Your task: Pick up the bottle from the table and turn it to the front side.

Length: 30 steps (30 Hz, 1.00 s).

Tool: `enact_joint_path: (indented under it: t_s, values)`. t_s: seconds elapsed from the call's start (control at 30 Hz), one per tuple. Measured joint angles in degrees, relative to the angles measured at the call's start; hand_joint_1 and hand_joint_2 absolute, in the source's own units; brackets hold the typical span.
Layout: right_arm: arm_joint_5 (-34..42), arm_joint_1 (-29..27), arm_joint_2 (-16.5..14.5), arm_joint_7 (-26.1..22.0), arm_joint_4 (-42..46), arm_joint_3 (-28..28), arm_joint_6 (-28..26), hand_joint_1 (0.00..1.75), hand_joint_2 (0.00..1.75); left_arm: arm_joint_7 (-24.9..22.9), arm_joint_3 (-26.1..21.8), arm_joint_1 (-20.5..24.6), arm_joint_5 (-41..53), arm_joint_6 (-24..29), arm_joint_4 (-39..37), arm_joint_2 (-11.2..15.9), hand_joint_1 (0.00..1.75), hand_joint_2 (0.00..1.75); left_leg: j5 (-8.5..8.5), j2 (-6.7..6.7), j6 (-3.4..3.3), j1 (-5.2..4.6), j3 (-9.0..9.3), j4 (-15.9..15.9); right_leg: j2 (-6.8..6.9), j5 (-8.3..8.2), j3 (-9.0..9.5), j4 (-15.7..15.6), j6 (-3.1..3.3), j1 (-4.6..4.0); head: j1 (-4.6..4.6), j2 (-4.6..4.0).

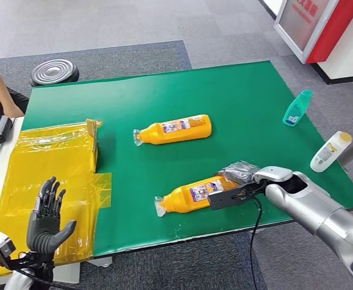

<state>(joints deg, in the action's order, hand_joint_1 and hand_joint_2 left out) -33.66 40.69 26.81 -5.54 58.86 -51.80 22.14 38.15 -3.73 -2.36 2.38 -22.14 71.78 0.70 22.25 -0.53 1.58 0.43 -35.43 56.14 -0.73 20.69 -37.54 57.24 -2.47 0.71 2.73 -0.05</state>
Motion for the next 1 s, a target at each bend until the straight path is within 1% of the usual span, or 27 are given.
enact_joint_path:
  t_s: [0.07,0.13,0.23,0.33,0.43,0.53,0.6,0.67,0.73,0.87,0.93,1.0]
  values:
    - [0.2,0.0,0.0,0.3,0.0,-0.2,-1.4,1.75,1.75,0.0,-0.2,0.0,-0.1,-0.1,0.0,0.0,0.00,1.75,0.00,0.00,0.00,0.00,0.00,0.0,0.00,0.00,0.00,0.0,0.00,0.00,-0.01,0.00]
    - [0.6,-0.5,0.0,0.6,0.0,-0.3,-4.0,1.75,1.75,0.0,-0.6,-0.1,-0.6,-0.6,0.0,-0.1,0.00,1.75,0.00,0.00,0.00,0.00,0.00,0.0,0.00,0.00,0.00,0.0,0.00,-0.01,-0.01,-0.01]
    - [1.7,-3.2,-0.8,0.8,1.1,1.2,-11.4,1.75,1.75,0.0,-2.3,-0.6,-2.5,-4.2,0.7,-0.8,0.00,1.75,0.00,-0.02,0.00,0.02,-0.02,0.0,0.02,0.01,0.01,0.0,0.00,-0.03,0.00,0.00]
    - [3.0,-7.9,-2.9,0.6,3.8,4.6,-17.6,1.75,1.75,0.0,-5.0,-1.3,-3.9,-9.9,2.0,-2.4,0.00,1.75,0.04,-0.02,0.00,0.03,-0.03,0.0,0.02,0.05,0.00,0.0,0.00,-0.05,-0.01,0.00]
    - [4.4,-13.6,-7.0,-0.3,7.5,9.0,-21.1,1.75,1.75,0.0,-7.1,-2.4,-3.1,-14.2,4.3,-4.7,0.00,1.75,0.09,-0.03,0.02,0.05,-0.05,0.0,0.02,0.12,-0.02,0.0,-0.01,-0.06,0.00,0.01]
    - [4.5,-18.2,-12.4,-1.9,10.4,12.9,-22.3,1.75,1.75,0.0,-7.1,-3.3,-1.9,-14.1,6.5,-6.6,0.00,1.75,0.11,-0.03,0.04,0.07,-0.07,0.0,0.02,0.15,-0.06,0.0,0.02,-0.08,-0.01,0.00]
    - [4.0,-20.1,-15.8,-3.0,11.2,14.8,-22.2,1.75,1.75,0.0,-6.3,-3.6,-1.1,-13.2,7.3,-7.2,0.00,1.75,0.11,-0.03,0.05,0.09,-0.07,0.0,0.02,0.17,-0.07,0.0,0.03,-0.08,-0.02,0.00]
    - [3.7,-21.4,-18.3,-3.6,11.8,16.2,-22.0,1.75,1.75,0.0,-5.5,-3.9,-0.8,-12.6,7.9,-7.6,0.00,1.75,0.10,-0.03,0.04,0.08,-0.07,0.0,0.02,0.17,-0.06,0.0,0.04,-0.08,-0.01,0.00]
    - [3.6,-22.1,-19.7,-3.7,12.1,17.0,-22.0,1.75,1.75,0.0,-5.1,-4.0,-0.7,-12.5,8.2,-7.8,0.00,1.75,0.10,-0.03,0.03,0.08,-0.07,0.0,0.02,0.16,-0.06,0.0,0.04,-0.07,0.00,0.01]
    - [3.6,-22.4,-20.4,-3.7,12.2,17.5,-21.9,1.75,1.75,0.0,-4.9,-4.1,-0.6,-12.4,8.5,-7.9,0.00,1.75,0.10,-0.03,0.03,0.06,-0.07,0.0,0.02,0.14,-0.06,0.0,0.03,-0.06,-0.02,0.01]
    - [3.6,-23.1,-21.9,-4.5,12.3,18.5,-21.4,1.75,1.75,0.0,-4.4,-4.3,-0.5,-11.7,8.8,-7.9,0.00,1.75,0.09,-0.03,0.03,0.04,-0.07,0.0,0.02,0.11,-0.06,0.0,0.01,-0.04,-0.01,0.01]
    - [2.1,-23.7,-24.2,-6.1,12.1,19.2,-21.4,1.75,1.75,0.0,-3.1,-4.1,-0.2,-10.1,8.8,-7.8,0.00,1.75,0.07,-0.03,0.05,0.04,-0.07,0.0,0.01,0.09,-0.07,0.0,0.00,-0.05,-0.01,0.01]
